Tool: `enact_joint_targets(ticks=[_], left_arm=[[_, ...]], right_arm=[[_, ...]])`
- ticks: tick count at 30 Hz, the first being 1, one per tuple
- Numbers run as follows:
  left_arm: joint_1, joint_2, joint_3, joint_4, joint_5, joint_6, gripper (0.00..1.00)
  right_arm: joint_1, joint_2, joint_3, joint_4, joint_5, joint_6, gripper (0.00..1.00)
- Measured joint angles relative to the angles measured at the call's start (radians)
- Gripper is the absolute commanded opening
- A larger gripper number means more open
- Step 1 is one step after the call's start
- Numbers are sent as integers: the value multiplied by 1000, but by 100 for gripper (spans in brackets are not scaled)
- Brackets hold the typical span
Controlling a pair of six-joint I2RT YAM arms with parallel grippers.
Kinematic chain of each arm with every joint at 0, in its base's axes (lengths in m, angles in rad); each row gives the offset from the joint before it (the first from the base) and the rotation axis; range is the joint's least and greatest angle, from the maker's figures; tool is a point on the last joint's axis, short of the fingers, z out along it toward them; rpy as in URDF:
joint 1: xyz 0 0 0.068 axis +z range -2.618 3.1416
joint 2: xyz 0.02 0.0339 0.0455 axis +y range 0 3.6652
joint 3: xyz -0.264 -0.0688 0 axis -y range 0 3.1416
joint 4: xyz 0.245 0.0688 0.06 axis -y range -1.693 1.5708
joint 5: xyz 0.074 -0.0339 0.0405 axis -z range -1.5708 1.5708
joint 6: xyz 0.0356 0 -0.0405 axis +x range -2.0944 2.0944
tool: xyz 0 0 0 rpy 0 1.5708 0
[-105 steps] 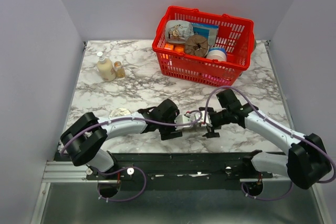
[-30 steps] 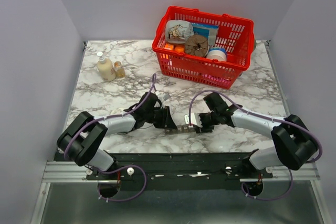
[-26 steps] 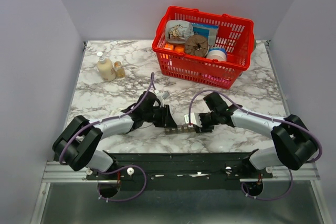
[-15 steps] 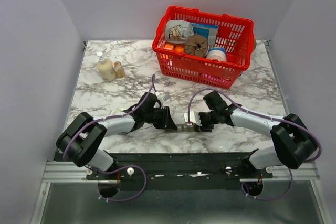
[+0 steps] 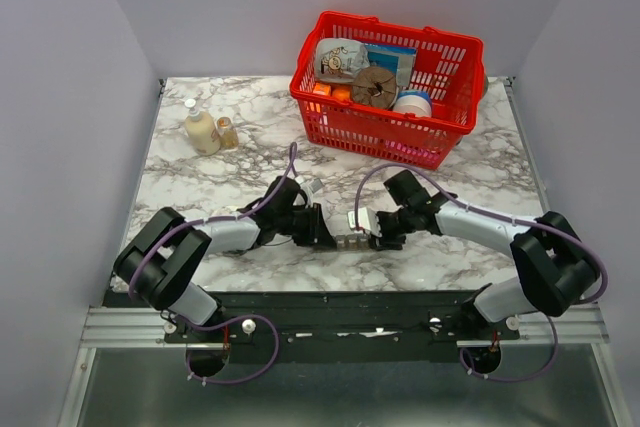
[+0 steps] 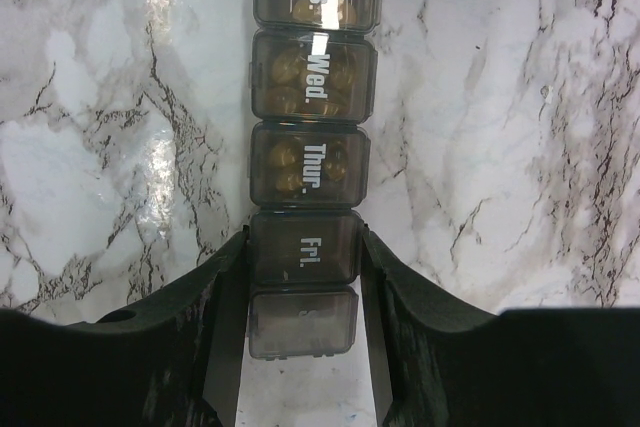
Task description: Sort the pills into containers
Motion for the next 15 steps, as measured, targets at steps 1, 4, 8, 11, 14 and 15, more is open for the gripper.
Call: enact_joint_targets(ticks=[1, 4, 8, 11, 14, 15], left_arm=[[1, 1, 0, 1, 0, 0, 27], [6, 5, 0, 5, 0, 1, 27], [15, 14, 0, 20, 1, 1, 26], [18, 19, 0, 27, 3, 4, 25], [19, 21, 0, 28, 5, 8, 25], [19, 23, 0, 28, 5, 9, 25]], right_arm=[[0, 10, 12, -11, -3, 2, 42], [0, 47, 58, -56, -15, 10, 42], [-2, 77, 92, -89, -33, 23, 42], [-8, 95, 113, -113, -50, 38, 43], [-18, 112, 132, -135, -66, 58, 44], [-21, 117, 138, -141, -72, 62, 45]])
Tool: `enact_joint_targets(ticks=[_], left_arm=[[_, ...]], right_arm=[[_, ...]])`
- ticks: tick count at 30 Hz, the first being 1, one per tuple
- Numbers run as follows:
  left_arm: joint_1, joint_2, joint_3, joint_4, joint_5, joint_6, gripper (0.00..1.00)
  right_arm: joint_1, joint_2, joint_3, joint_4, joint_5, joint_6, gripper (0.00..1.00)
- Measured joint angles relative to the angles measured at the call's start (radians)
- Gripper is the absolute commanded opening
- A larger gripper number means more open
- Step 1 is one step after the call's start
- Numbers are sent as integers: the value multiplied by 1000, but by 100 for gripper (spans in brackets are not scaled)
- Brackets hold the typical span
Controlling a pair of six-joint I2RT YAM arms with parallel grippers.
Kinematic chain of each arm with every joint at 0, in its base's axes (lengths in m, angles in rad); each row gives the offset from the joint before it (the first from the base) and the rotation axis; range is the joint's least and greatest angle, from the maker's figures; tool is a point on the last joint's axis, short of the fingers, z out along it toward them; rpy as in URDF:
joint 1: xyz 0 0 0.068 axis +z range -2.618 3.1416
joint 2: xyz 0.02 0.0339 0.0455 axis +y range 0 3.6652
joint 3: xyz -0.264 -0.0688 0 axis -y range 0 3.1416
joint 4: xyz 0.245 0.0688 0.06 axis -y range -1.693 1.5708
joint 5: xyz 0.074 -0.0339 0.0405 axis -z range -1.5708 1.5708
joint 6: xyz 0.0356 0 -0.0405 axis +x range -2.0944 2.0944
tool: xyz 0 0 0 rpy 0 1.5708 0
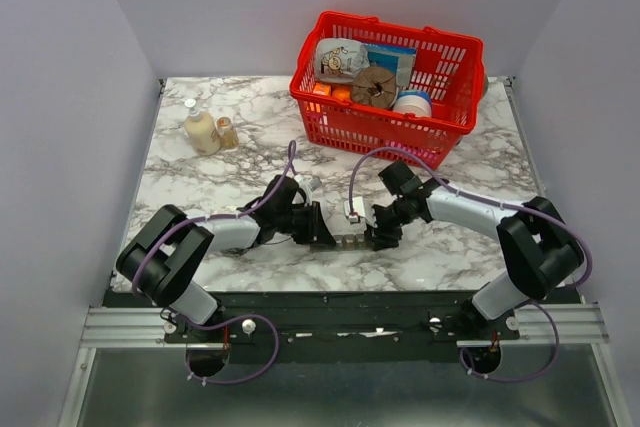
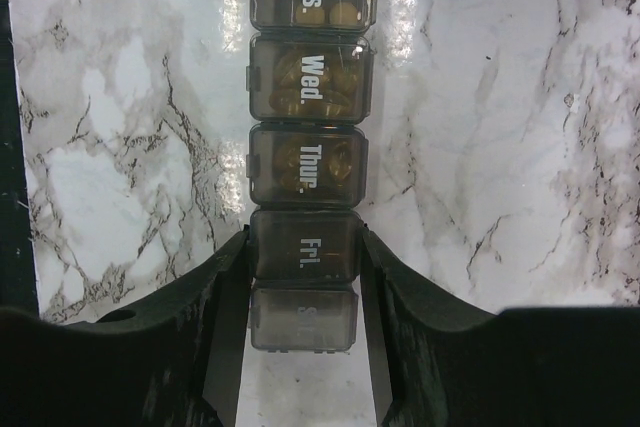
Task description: Sort the pills into containers
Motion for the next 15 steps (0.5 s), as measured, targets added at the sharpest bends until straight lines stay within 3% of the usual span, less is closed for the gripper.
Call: enact_joint_targets(ticks=[7, 15], left_arm=[[0, 4, 4, -2, 2, 14, 25], [0, 8, 4, -26, -10, 39, 25]], right_arm=[[-32, 39, 44, -54, -56, 31, 58], [-51, 32, 55, -71, -62, 64, 59]])
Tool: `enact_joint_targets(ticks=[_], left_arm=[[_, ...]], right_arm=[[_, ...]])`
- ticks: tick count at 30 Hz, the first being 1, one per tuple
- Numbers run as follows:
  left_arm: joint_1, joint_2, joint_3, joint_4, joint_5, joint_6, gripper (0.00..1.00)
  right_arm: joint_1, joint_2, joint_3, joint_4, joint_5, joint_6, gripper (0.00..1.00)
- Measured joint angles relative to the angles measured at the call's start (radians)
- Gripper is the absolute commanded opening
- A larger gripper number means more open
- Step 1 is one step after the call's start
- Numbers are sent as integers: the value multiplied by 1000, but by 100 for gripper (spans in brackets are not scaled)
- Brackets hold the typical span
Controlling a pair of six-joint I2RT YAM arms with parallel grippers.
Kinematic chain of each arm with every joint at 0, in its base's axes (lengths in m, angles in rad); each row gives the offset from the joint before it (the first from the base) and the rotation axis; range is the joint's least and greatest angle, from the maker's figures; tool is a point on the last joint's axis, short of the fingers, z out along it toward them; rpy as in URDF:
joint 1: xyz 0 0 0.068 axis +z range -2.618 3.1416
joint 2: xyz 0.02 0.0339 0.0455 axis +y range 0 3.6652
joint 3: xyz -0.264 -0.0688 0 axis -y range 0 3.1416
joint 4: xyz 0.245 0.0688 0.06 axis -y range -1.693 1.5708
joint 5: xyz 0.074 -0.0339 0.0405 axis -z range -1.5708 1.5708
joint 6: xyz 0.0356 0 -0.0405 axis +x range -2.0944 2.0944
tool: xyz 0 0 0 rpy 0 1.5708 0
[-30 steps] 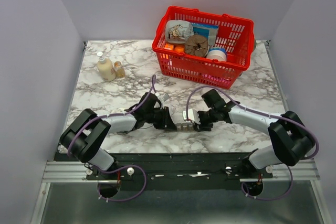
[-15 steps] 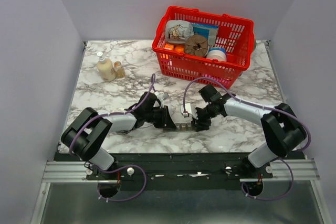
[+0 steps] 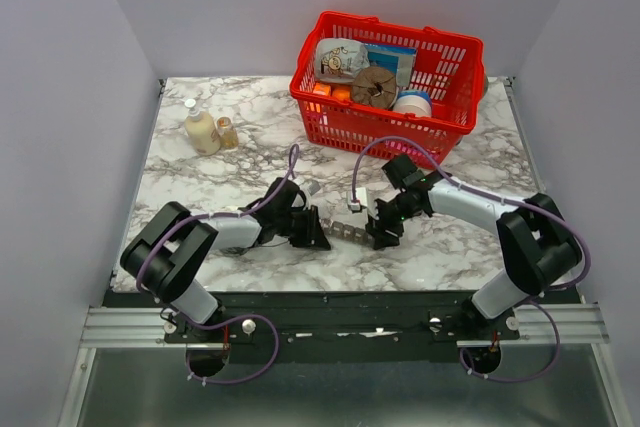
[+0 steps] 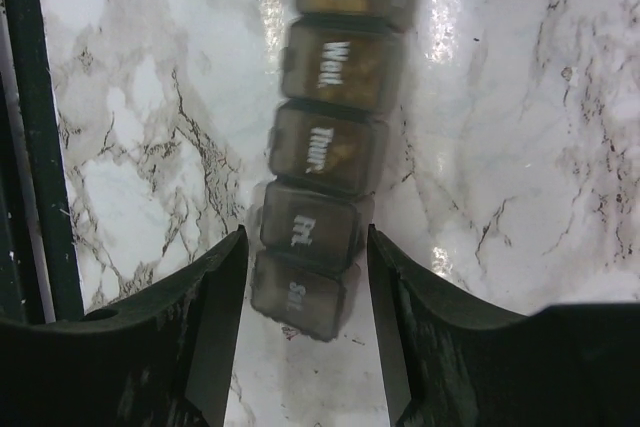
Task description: Sort the pills into containers
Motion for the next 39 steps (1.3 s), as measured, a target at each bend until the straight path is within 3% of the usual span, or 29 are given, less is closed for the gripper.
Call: enact_joint_targets(ticks=[5, 10, 14, 25, 39], left_arm=[[7, 27, -5, -37, -10, 11, 25], [7, 27, -3, -40, -10, 13, 26], [7, 21, -3, -45, -9, 13, 29], [10, -210, 10, -148, -58, 10, 36], [40, 32, 192, -66, -60, 11, 35]], right_arm=[[-14, -37, 0, 16, 6, 29, 57], [-16, -70, 0, 44, 11, 52, 67], [-16, -82, 0, 56, 11, 60, 68], [50, -82, -27, 103, 90, 137, 84], [79, -71, -33, 161, 195, 181, 81]])
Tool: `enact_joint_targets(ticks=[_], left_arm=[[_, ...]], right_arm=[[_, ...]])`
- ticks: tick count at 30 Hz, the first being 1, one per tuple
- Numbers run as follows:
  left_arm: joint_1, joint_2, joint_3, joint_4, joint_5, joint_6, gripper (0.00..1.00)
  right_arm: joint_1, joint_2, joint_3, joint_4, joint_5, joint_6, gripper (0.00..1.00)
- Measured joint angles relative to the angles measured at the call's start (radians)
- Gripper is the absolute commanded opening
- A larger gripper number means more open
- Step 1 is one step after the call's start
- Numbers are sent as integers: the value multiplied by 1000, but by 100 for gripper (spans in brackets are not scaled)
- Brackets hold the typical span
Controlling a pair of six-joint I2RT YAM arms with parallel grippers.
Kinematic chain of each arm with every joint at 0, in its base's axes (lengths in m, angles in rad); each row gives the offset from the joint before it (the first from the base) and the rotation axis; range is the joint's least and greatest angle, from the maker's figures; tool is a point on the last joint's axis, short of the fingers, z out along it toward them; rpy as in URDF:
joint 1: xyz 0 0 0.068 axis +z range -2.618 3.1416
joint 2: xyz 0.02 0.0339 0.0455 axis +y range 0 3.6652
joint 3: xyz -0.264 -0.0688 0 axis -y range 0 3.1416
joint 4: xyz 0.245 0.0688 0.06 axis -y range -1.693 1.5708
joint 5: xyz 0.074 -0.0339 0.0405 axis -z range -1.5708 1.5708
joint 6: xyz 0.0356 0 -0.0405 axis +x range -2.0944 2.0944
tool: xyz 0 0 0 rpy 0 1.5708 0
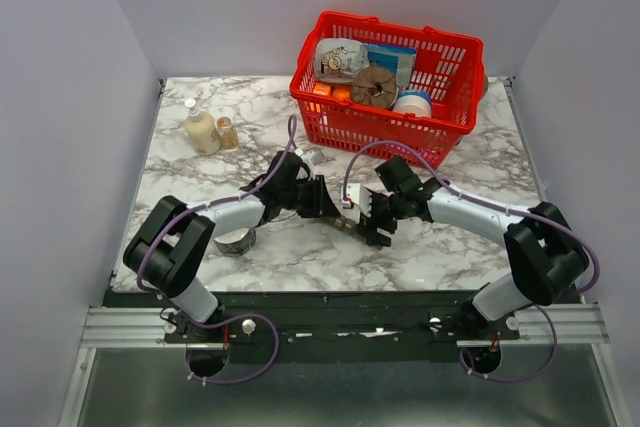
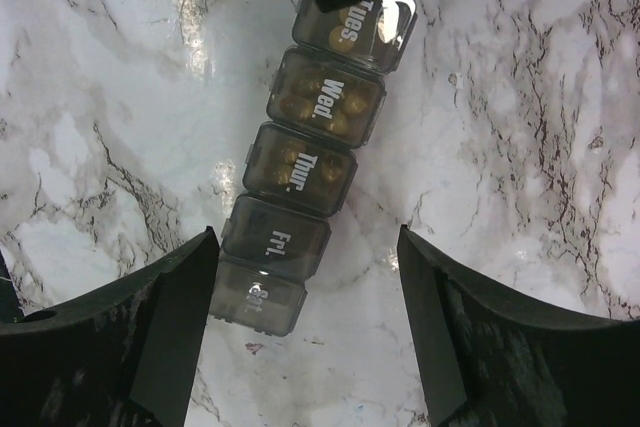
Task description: Sort the pills into containers
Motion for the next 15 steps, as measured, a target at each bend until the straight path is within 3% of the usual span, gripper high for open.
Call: enact_joint_targets(ticks=[9, 15], left_arm=[[8, 77, 7, 40, 2, 10, 33], [8, 89, -6, 71, 6, 6, 32]], right_arm=[[32, 18, -2, 8, 28, 6, 83], [45, 24, -2, 10, 55, 7, 79]])
